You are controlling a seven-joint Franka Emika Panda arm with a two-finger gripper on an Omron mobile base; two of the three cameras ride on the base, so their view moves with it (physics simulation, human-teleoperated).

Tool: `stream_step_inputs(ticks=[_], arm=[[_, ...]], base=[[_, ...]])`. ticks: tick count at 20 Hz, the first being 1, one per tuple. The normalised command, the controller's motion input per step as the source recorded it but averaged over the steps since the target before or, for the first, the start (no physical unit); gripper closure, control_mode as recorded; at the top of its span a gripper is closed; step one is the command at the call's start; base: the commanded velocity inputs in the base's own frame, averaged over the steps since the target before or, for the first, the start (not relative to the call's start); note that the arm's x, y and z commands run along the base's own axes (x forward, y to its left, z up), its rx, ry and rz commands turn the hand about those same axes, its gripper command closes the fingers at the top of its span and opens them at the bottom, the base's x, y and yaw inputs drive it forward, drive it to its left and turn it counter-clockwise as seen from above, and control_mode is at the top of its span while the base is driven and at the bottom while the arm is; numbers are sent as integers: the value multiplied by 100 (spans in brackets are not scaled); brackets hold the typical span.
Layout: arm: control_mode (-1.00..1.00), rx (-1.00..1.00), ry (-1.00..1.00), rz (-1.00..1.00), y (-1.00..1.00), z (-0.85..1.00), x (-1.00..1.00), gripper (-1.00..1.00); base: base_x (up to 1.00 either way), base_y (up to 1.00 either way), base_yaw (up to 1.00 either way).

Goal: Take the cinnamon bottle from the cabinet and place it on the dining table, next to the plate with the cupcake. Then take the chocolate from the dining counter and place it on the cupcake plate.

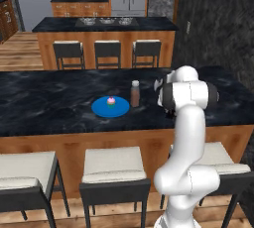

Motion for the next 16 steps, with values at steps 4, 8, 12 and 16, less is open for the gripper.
stream_step_inputs(ticks=[4,8,12,16], arm=[[-100,1,0,-13,21,44,-14,100],[-100,0,0,-9,40,46,-7,100],[-100,-5,0,-10,58,24,-10,100],[-100,-9,0,-10,69,3,0,100]], base=[[0,0,0],[0,0,0],[0,0,0],[0,0,0]])
